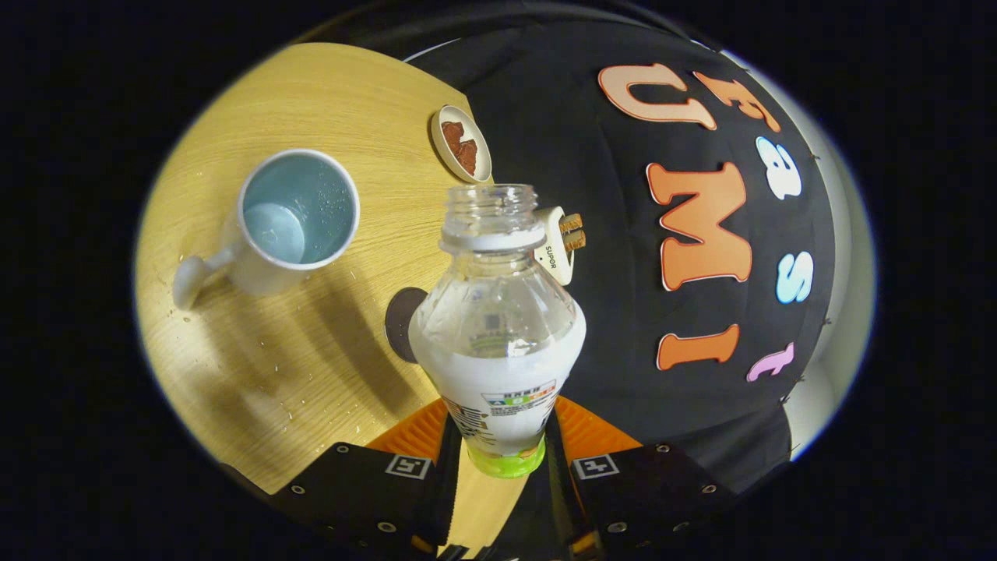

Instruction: Take the bottle from table, then pour the juice into the cup, finally place the bottle on the coaster

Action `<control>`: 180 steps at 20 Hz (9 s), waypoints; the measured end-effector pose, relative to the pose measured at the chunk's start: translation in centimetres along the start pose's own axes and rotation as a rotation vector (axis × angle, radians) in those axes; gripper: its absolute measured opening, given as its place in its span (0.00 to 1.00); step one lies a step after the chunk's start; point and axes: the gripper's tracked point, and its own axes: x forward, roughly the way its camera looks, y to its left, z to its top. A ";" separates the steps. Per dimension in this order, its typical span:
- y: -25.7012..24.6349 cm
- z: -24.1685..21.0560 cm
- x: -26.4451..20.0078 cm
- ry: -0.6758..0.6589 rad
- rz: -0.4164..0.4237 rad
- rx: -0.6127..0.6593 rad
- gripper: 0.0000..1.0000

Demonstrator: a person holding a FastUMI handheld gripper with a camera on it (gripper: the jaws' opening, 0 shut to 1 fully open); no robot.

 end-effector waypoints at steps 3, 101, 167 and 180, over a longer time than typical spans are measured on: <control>-0.4 0.3 0.1 -0.009 -0.019 -0.071 0.52; -5.1 6.5 2.1 -0.139 -0.132 -0.838 0.51; 4.6 4.0 12.5 -0.176 0.526 1.230 0.68; -8.8 -5.6 3.6 -0.204 0.335 1.266 0.97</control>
